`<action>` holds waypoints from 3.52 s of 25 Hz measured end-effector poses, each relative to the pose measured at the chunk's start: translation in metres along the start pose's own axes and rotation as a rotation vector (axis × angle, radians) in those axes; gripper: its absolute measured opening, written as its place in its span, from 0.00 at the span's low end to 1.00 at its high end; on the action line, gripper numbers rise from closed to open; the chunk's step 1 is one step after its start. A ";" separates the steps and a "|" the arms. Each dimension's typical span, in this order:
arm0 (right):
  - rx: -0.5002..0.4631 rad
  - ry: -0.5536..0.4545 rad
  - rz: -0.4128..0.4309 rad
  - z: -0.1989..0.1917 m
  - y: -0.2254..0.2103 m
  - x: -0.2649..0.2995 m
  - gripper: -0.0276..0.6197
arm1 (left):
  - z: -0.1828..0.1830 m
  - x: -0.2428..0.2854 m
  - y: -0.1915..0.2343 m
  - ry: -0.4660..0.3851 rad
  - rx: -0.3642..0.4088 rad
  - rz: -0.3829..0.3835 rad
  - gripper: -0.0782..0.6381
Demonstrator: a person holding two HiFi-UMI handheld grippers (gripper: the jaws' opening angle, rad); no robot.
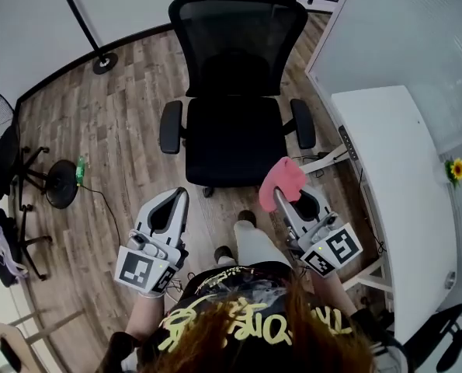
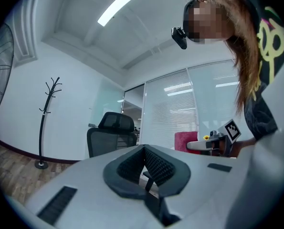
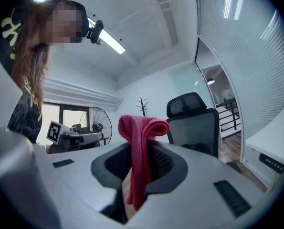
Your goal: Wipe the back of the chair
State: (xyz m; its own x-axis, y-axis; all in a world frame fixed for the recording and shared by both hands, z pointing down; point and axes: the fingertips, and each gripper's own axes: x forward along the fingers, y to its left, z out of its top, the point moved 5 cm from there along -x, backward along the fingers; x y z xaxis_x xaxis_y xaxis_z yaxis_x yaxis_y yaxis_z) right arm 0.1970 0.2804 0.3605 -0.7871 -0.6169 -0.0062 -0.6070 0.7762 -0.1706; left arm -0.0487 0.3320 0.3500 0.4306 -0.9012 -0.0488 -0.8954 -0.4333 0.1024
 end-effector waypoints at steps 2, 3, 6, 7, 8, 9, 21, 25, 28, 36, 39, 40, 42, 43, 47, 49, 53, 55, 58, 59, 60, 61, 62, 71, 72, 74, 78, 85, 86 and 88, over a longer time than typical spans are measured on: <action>0.007 -0.004 -0.019 0.000 -0.009 0.006 0.16 | -0.002 0.006 0.009 -0.001 -0.012 0.006 0.09; 0.011 -0.010 -0.024 0.000 -0.012 0.012 0.16 | -0.002 0.009 0.016 -0.003 -0.017 0.008 0.10; 0.003 -0.026 -0.011 0.001 -0.024 0.033 0.16 | 0.001 0.021 0.029 -0.026 -0.016 0.015 0.10; 0.000 -0.030 -0.004 0.001 -0.030 0.040 0.16 | 0.002 0.026 0.032 -0.031 -0.010 0.021 0.10; -0.001 -0.033 0.002 0.001 -0.037 0.047 0.16 | 0.001 0.031 0.036 -0.024 -0.001 0.033 0.10; 0.002 -0.036 0.006 0.001 -0.045 0.055 0.16 | 0.000 0.037 0.040 -0.012 0.007 0.044 0.10; -0.045 -0.102 0.028 0.049 -0.180 0.163 0.16 | 0.023 0.171 0.111 -0.045 0.080 0.107 0.10; -0.104 -0.139 0.005 0.081 -0.232 0.192 0.16 | 0.026 0.210 0.131 -0.047 0.075 0.134 0.10; -0.121 -0.171 -0.032 0.104 -0.273 0.208 0.16 | 0.023 0.234 0.142 -0.041 0.074 0.157 0.10; -0.189 -0.199 -0.097 0.142 -0.337 0.259 0.16 | 0.021 0.296 0.170 0.008 0.106 0.181 0.10; -0.227 -0.191 -0.134 0.152 -0.339 0.282 0.16 | 0.018 0.311 0.189 0.033 0.066 0.152 0.10; -0.242 -0.190 -0.148 0.157 -0.339 0.290 0.16 | 0.017 0.317 0.195 0.042 0.056 0.135 0.10; -0.268 -0.191 -0.184 0.169 -0.340 0.304 0.16 | 0.015 0.329 0.206 0.061 0.047 0.095 0.10; -0.276 -0.198 -0.207 0.176 -0.340 0.310 0.16 | 0.014 0.333 0.211 0.070 0.046 0.072 0.09; -0.288 -0.228 -0.323 0.198 -0.340 0.324 0.16 | 0.015 0.350 0.238 0.096 0.038 -0.020 0.10; -0.290 -0.232 -0.382 0.206 -0.345 0.330 0.16 | 0.017 0.358 0.250 0.098 0.034 -0.058 0.09; -0.291 -0.227 -0.474 0.210 -0.357 0.347 0.16 | 0.016 0.367 0.270 0.101 0.023 -0.107 0.09; -0.295 -0.220 -0.507 0.208 -0.362 0.358 0.16 | 0.009 0.369 0.278 0.110 0.008 -0.120 0.10; -0.297 -0.209 -0.534 0.207 -0.362 0.372 0.16 | 0.001 0.367 0.284 0.120 -0.007 -0.139 0.10; -0.297 -0.207 -0.536 0.209 -0.360 0.377 0.16 | 0.000 0.365 0.286 0.121 -0.012 -0.143 0.10; -0.295 -0.208 -0.536 0.210 -0.357 0.383 0.16 | 0.000 0.363 0.288 0.122 -0.018 -0.145 0.10; -0.294 -0.210 -0.534 0.211 -0.354 0.390 0.16 | -0.001 0.361 0.292 0.123 -0.025 -0.145 0.10; -0.293 -0.213 -0.529 0.212 -0.351 0.397 0.16 | -0.003 0.360 0.296 0.124 -0.032 -0.144 0.10; -0.301 -0.229 -0.411 0.209 -0.316 0.458 0.16 | -0.013 0.356 0.319 0.140 -0.054 -0.133 0.09; -0.302 -0.230 -0.397 0.208 -0.311 0.463 0.16 | -0.014 0.355 0.320 0.141 -0.055 -0.133 0.10; -0.312 -0.229 -0.375 0.205 -0.304 0.472 0.16 | -0.015 0.354 0.322 0.140 -0.056 -0.134 0.10; -0.324 -0.229 -0.338 0.202 -0.291 0.484 0.16 | -0.016 0.353 0.324 0.142 -0.054 -0.138 0.10; -0.325 -0.223 -0.262 0.195 -0.264 0.509 0.16 | -0.016 0.351 0.328 0.143 -0.051 -0.146 0.10; -0.328 -0.221 -0.251 0.193 -0.260 0.511 0.16 | -0.016 0.351 0.327 0.143 -0.050 -0.149 0.09; -0.336 -0.216 -0.229 0.190 -0.251 0.514 0.16 | -0.016 0.350 0.326 0.142 -0.048 -0.153 0.10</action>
State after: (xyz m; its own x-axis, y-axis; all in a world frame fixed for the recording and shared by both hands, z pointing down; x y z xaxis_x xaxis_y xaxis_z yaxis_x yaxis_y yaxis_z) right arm -0.0341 -0.2561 0.2127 -0.6093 -0.7626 -0.2172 -0.7926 0.5942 0.1368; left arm -0.1881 -0.1245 0.3824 0.5758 -0.8144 0.0725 -0.8133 -0.5615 0.1522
